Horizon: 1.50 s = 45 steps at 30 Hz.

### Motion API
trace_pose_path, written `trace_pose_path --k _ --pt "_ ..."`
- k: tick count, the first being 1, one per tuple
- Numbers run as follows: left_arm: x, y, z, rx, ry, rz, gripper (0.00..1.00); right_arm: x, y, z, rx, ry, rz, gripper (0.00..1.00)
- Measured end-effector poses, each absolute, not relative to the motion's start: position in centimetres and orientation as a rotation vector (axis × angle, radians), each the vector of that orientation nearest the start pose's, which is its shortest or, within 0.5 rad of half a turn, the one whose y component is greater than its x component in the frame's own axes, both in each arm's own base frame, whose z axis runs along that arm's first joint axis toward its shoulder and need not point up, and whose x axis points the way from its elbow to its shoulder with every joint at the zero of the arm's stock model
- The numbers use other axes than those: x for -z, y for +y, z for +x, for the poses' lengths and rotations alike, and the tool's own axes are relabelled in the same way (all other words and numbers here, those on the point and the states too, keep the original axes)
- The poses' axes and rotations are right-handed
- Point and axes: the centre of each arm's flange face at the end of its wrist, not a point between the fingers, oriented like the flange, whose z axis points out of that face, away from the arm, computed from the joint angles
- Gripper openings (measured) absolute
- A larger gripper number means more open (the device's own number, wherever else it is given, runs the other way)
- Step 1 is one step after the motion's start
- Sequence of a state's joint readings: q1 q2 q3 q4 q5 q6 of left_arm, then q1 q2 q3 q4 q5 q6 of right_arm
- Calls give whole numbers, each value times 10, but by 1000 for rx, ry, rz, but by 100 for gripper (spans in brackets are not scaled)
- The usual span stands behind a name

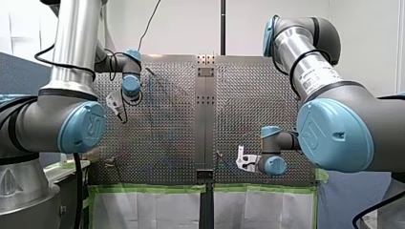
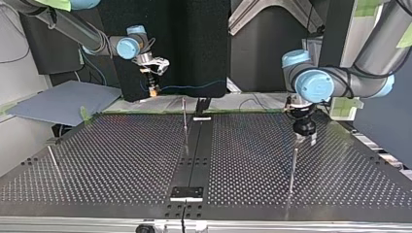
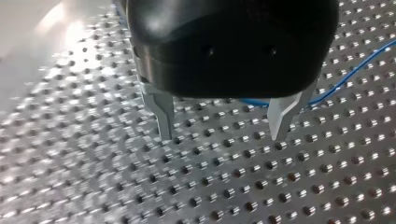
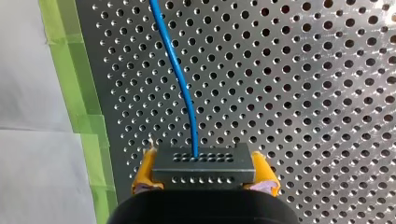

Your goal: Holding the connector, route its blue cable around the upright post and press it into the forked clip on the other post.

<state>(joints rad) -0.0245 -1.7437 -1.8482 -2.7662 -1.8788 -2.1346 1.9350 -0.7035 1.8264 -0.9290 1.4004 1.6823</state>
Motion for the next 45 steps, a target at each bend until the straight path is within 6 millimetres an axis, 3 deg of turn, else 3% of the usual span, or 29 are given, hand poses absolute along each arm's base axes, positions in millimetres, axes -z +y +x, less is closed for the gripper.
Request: trace_pose_path --k 9,14,20,26,39,45 --pt "-315 -93 483 142 1490 -686 100 33 -480 344 -1551 -1151 1727 0" --pt "-319 -89 463 83 1513 -674 100 33 -480 345 -1554 -1149 1732 0" --pt "-340 -92 444 39 1541 -620 100 33 -480 345 -1555 -1149 1733 0" --pt "-372 -97 430 30 1550 -540 100 33 -479 345 -1556 -1149 1735 0" --pt "-473 -106 403 -2 1469 -403 100 32 -480 346 -1559 -1148 1736 0" --pt "-498 -113 385 -1 1462 -339 100 32 -481 347 -1560 -1149 1735 0"
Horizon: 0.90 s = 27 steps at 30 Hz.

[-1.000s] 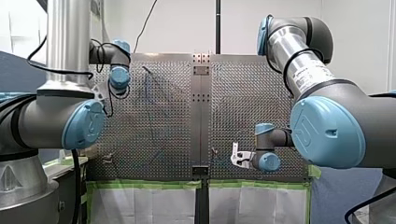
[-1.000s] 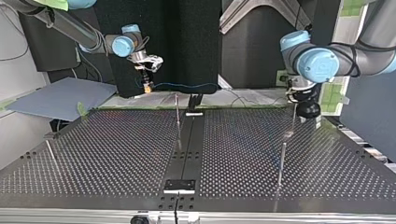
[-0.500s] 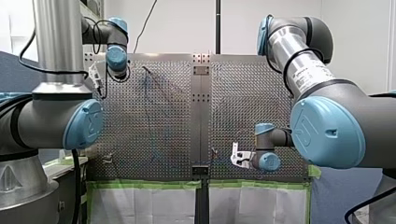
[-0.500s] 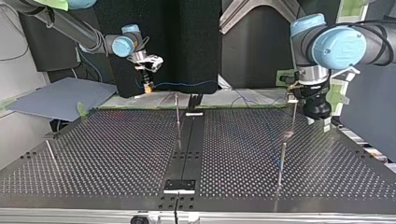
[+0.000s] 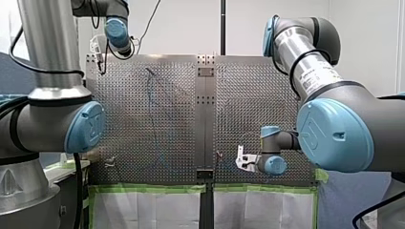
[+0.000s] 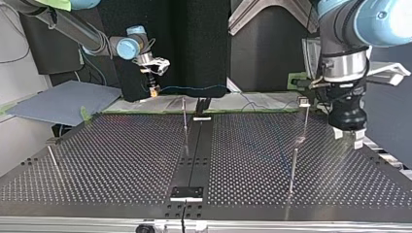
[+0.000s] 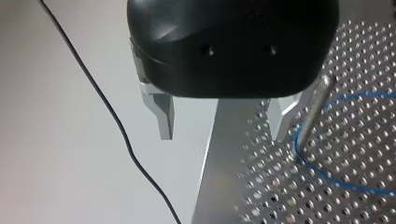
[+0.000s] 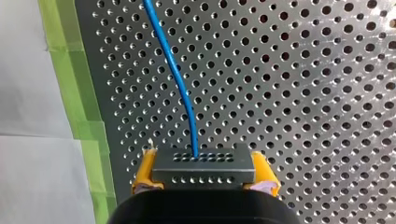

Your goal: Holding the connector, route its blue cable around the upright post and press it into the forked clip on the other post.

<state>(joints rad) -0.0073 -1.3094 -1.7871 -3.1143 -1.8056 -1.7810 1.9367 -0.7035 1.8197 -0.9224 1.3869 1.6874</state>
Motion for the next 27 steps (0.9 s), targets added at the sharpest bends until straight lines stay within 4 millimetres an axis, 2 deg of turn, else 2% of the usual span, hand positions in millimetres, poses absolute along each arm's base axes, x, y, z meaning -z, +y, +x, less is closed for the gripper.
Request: trace_pose_path --k 7,10,19,23,27 --pt "-515 -125 357 23 1475 -264 100 31 -480 350 -1562 -1148 1742 0" --pt "-516 -133 349 49 1496 -229 100 31 -480 351 -1563 -1146 1743 0" --pt "-498 -152 356 92 1615 -126 100 31 -478 354 -1568 -1142 1748 0" --pt "-499 -164 361 107 1655 -90 100 31 -477 355 -1569 -1142 1750 0" --pt "-508 -169 360 106 1665 -85 100 31 -476 356 -1568 -1143 1755 0"
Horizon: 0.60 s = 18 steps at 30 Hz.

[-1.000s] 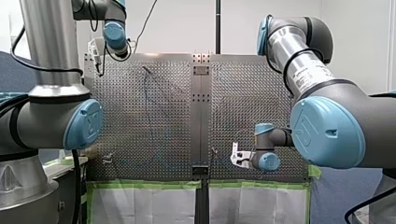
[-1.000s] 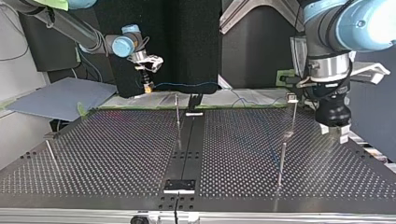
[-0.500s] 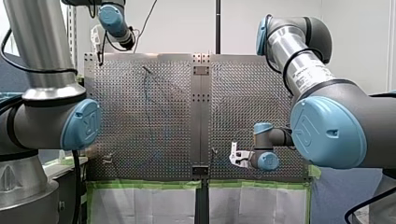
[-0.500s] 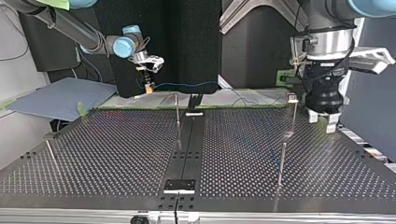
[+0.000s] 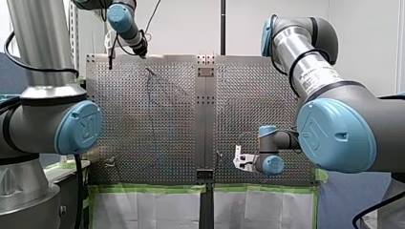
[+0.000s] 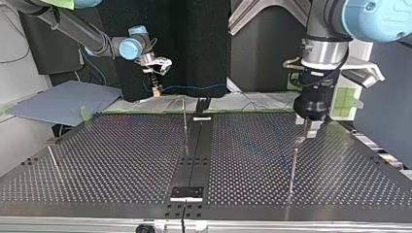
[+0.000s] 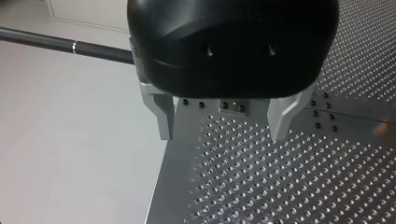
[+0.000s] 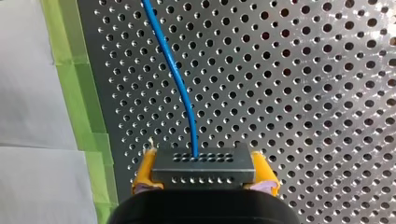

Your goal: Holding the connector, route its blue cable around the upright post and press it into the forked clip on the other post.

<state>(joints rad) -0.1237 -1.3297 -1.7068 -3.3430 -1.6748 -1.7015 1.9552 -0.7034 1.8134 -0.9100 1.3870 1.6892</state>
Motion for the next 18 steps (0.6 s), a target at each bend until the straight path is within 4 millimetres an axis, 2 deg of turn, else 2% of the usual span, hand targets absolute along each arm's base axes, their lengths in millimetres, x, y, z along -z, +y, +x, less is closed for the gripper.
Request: trace_pose_path --k 18 --pt "-506 -175 355 56 1687 -99 100 31 -474 358 -1566 -1145 1764 0"
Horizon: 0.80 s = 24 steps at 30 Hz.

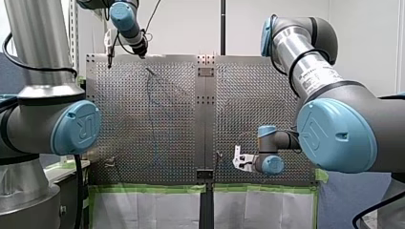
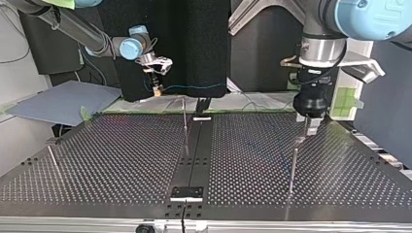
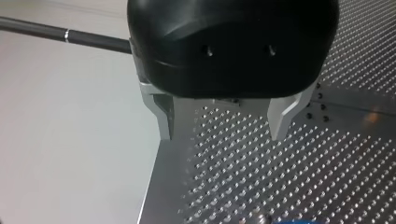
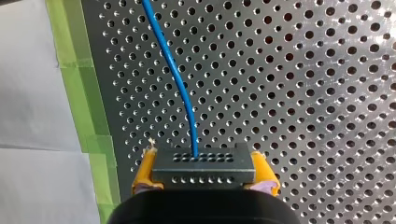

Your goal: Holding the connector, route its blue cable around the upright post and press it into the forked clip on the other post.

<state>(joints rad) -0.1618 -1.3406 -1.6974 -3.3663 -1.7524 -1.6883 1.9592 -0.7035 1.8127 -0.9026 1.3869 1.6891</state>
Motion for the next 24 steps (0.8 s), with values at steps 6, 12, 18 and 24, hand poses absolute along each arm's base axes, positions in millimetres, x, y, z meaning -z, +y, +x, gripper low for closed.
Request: trace_pose_path --k 6,12,18,24 --pt "-498 -180 360 58 1706 -85 100 31 -474 358 -1566 -1146 1764 0" --pt "-496 -184 362 59 1706 -77 100 31 -474 358 -1569 -1148 1761 0" --pt "-495 -185 362 62 1707 -75 100 31 -474 358 -1571 -1147 1759 0" --pt "-494 -184 361 46 1710 -88 100 31 -474 358 -1571 -1147 1760 0"
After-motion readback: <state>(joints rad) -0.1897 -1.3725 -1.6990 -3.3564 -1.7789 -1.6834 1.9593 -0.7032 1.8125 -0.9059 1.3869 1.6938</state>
